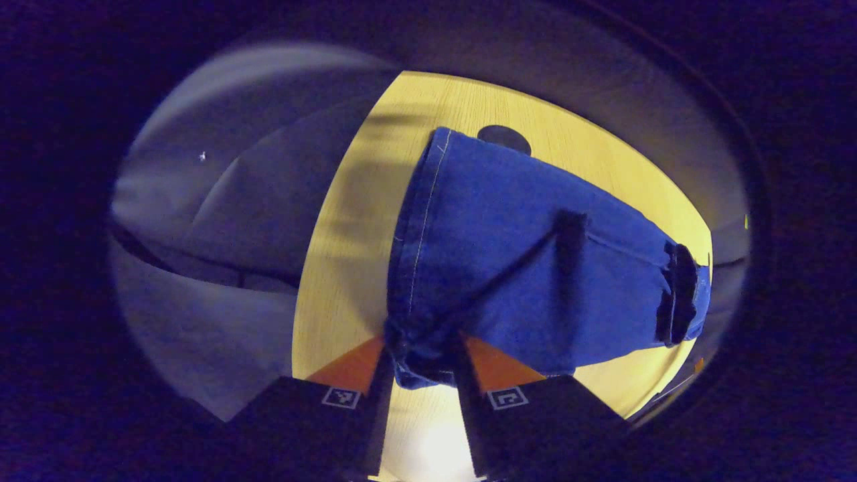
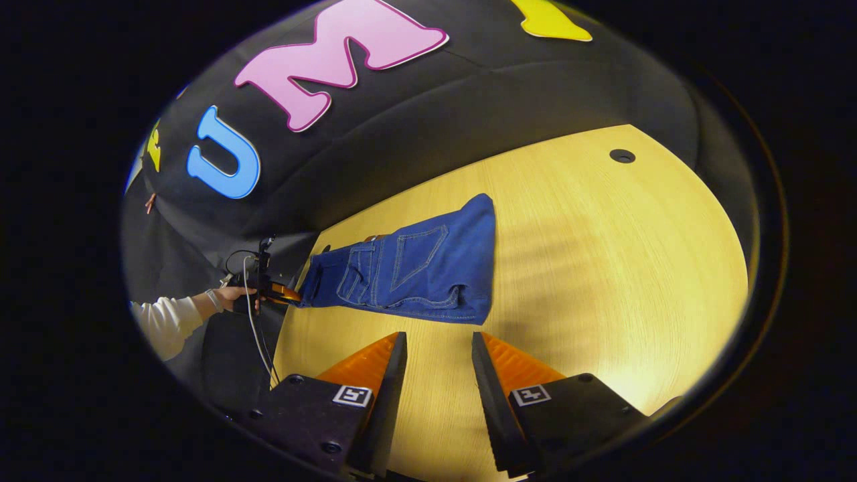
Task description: Grasp the waist and the cuffs of the jeans and fold them to make the two legs overlap; first hold the waist and fold one-third of the jeans toward the cuffs, then hold the cuffs and fold the remaining one-third in the same direction to finish folding.
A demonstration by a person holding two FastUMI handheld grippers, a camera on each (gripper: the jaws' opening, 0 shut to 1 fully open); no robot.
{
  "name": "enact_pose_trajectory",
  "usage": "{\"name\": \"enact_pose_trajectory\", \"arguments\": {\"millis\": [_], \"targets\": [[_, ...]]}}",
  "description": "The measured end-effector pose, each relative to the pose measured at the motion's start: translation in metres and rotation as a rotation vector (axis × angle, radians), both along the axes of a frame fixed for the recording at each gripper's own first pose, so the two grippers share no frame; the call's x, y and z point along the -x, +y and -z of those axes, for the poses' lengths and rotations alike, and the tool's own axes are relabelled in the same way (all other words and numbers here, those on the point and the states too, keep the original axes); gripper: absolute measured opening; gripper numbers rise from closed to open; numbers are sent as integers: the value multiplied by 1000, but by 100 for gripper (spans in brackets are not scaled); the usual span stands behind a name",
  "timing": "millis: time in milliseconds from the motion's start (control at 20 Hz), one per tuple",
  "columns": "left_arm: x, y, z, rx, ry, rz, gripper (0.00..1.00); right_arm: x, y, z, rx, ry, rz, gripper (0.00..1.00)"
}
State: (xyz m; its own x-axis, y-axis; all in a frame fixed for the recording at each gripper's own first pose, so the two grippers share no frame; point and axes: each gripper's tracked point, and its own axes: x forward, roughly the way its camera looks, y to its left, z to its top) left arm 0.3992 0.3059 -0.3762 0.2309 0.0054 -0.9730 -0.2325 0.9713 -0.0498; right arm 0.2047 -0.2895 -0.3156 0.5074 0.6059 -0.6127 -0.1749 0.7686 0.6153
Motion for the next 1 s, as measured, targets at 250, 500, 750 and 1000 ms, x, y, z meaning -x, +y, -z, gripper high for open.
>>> {"name": "enact_pose_trajectory", "arguments": {"millis": [250, 500, 750, 1000], "targets": [[0, -4, 1, 59, -95, -141, 13, 3, 3, -9, -11, -26, -17, 61], [-15, -20, -26, 143, -159, -155, 7, 4, -4, -16, -13, -46, -9, 61], [-32, -107, -124, 266, -353, 5, 7, -1, -1, -30, -76, -49, 26, 61], [-59, -248, -212, 319, -499, 268, 7, 1, -11, -48, -98, -89, 37, 61]]}}
